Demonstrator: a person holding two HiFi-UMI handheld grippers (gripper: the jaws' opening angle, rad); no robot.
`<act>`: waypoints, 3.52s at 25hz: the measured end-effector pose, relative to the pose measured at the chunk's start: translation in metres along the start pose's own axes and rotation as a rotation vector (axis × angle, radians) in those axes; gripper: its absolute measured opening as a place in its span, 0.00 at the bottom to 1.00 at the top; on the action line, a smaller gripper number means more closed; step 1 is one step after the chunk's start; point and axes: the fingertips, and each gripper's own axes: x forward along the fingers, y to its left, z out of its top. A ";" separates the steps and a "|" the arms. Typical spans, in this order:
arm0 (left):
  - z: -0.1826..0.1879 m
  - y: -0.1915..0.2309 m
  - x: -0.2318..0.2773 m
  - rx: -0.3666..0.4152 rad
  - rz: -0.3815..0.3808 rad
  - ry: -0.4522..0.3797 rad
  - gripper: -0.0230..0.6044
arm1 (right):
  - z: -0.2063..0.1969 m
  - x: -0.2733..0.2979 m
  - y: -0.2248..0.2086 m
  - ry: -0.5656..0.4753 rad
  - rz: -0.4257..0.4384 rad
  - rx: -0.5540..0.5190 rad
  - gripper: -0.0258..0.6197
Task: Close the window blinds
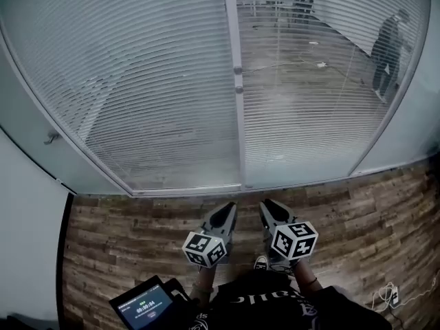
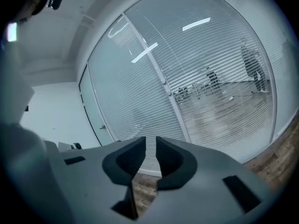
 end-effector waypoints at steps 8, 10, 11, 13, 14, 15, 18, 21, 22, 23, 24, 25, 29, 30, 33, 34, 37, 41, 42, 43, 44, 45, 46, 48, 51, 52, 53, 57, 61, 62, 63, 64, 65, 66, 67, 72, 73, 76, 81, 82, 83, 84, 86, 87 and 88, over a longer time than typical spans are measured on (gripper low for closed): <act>0.006 0.013 0.088 0.051 0.037 0.012 0.04 | 0.021 0.038 -0.078 0.027 0.007 0.047 0.16; 0.012 0.024 0.105 0.062 0.044 0.012 0.04 | 0.021 0.048 -0.089 0.037 0.005 0.059 0.16; 0.015 0.030 0.113 0.065 0.048 0.011 0.04 | 0.022 0.053 -0.093 0.043 0.002 0.065 0.16; 0.022 0.043 0.132 0.068 0.053 0.009 0.05 | 0.022 0.063 -0.105 0.056 -0.009 0.077 0.16; 0.025 0.050 0.143 0.073 0.054 0.008 0.05 | 0.022 0.068 -0.112 0.062 -0.015 0.080 0.16; 0.029 0.058 0.154 0.081 0.055 0.009 0.05 | 0.023 0.074 -0.117 0.066 -0.022 0.083 0.16; 0.045 0.085 0.184 0.112 0.050 0.012 0.05 | 0.032 0.096 -0.131 0.064 -0.046 0.089 0.16; 0.062 0.120 0.219 0.119 0.032 0.013 0.05 | 0.053 0.128 -0.146 0.040 -0.093 0.088 0.16; 0.068 0.132 0.232 0.120 0.025 0.015 0.05 | 0.062 0.138 -0.152 0.028 -0.110 0.084 0.16; 0.074 0.143 0.244 0.123 0.019 0.018 0.07 | 0.072 0.149 -0.157 0.014 -0.126 0.082 0.16; 0.080 0.154 0.257 0.130 0.016 0.022 0.11 | 0.083 0.159 -0.163 -0.001 -0.140 0.083 0.16; 0.086 0.164 0.270 0.140 0.016 0.028 0.13 | 0.093 0.168 -0.169 -0.017 -0.154 0.089 0.16; 0.111 0.199 0.313 0.207 0.028 0.068 0.18 | 0.117 0.200 -0.188 -0.054 -0.210 0.115 0.16; 0.117 0.207 0.323 0.239 0.035 0.077 0.19 | 0.119 0.208 -0.190 -0.055 -0.220 0.118 0.16; 0.132 0.223 0.361 0.409 0.097 0.100 0.23 | 0.122 0.228 -0.206 -0.048 -0.241 0.135 0.16; 0.135 0.225 0.373 0.493 0.130 0.108 0.23 | 0.123 0.231 -0.212 -0.044 -0.247 0.140 0.16; 0.146 0.228 0.392 0.688 0.205 0.120 0.23 | 0.123 0.234 -0.211 -0.038 -0.263 0.142 0.16; 0.146 0.239 0.406 0.760 0.258 0.146 0.25 | 0.126 0.240 -0.210 -0.047 -0.282 0.146 0.16; 0.143 0.242 0.410 0.780 0.271 0.158 0.26 | 0.128 0.241 -0.212 -0.048 -0.285 0.147 0.16; 0.142 0.244 0.413 0.791 0.281 0.165 0.28 | 0.128 0.241 -0.214 -0.048 -0.287 0.148 0.16; 0.141 0.246 0.416 0.791 0.290 0.167 0.28 | 0.128 0.242 -0.217 -0.046 -0.288 0.150 0.16; 0.141 0.247 0.419 0.784 0.296 0.164 0.28 | 0.127 0.242 -0.219 -0.042 -0.290 0.154 0.16; 0.142 0.248 0.421 0.776 0.303 0.160 0.28 | 0.126 0.242 -0.222 -0.038 -0.293 0.159 0.16; 0.142 0.249 0.423 0.786 0.315 0.152 0.28 | 0.123 0.242 -0.228 -0.031 -0.299 0.172 0.16; 0.146 0.243 0.423 0.898 0.340 0.151 0.28 | 0.120 0.236 -0.234 -0.023 -0.301 0.188 0.16; 0.147 0.240 0.424 0.949 0.351 0.157 0.28 | 0.118 0.234 -0.235 -0.021 -0.300 0.192 0.16; 0.147 0.238 0.424 0.994 0.359 0.164 0.28 | 0.117 0.231 -0.237 -0.019 -0.299 0.196 0.16; 0.145 0.236 0.426 0.978 0.351 0.163 0.25 | 0.114 0.224 -0.244 -0.013 -0.303 0.207 0.16; 0.155 0.241 0.421 0.584 0.311 0.062 0.24 | 0.112 0.223 -0.246 -0.005 -0.299 0.218 0.16; 0.157 0.242 0.419 0.432 0.301 0.020 0.24 | 0.111 0.222 -0.247 -0.001 -0.297 0.222 0.16; 0.159 0.242 0.418 0.265 0.289 -0.023 0.24 | 0.110 0.221 -0.247 0.003 -0.294 0.225 0.16; 0.161 0.244 0.416 0.097 0.277 -0.065 0.24 | 0.109 0.221 -0.246 0.007 -0.290 0.225 0.16; 0.161 0.246 0.414 -0.067 0.260 -0.105 0.23 | 0.108 0.221 -0.246 0.012 -0.286 0.223 0.16; 0.161 0.249 0.414 -0.235 0.234 -0.144 0.23 | 0.108 0.221 -0.246 0.015 -0.282 0.221 0.16; 0.159 0.250 0.414 -0.410 0.197 -0.182 0.23 | 0.108 0.220 -0.246 0.018 -0.279 0.220 0.16; 0.155 0.252 0.417 -0.706 0.086 -0.244 0.23 | 0.107 0.211 -0.254 0.024 -0.287 0.219 0.16; 0.155 0.250 0.417 -0.620 0.102 -0.220 0.23 | 0.106 0.209 -0.255 0.025 -0.289 0.220 0.16; 0.157 0.243 0.414 -0.123 0.216 -0.077 0.26 | 0.108 0.206 -0.254 0.030 -0.287 0.222 0.16; 0.165 0.225 0.414 0.784 0.355 0.090 0.27 | 0.100 0.204 -0.251 0.048 -0.279 0.221 0.16; 0.161 0.222 0.418 0.878 0.352 0.119 0.27 | 0.096 0.204 -0.252 0.050 -0.276 0.221 0.16; 0.156 0.221 0.422 0.949 0.348 0.152 0.27 | 0.094 0.204 -0.251 0.052 -0.273 0.221 0.16; 0.151 0.223 0.425 0.998 0.351 0.181 0.27 | 0.093 0.204 -0.251 0.054 -0.271 0.222 0.16; 0.146 0.229 0.426 1.030 0.370 0.196 0.27 | 0.092 0.203 -0.250 0.055 -0.269 0.219 0.16; 0.147 0.231 0.424 1.012 0.379 0.186 0.27 | 0.092 0.202 -0.250 0.054 -0.268 0.218 0.16; 0.149 0.233 0.423 0.974 0.382 0.170 0.25 | 0.093 0.201 -0.250 0.053 -0.267 0.219 0.16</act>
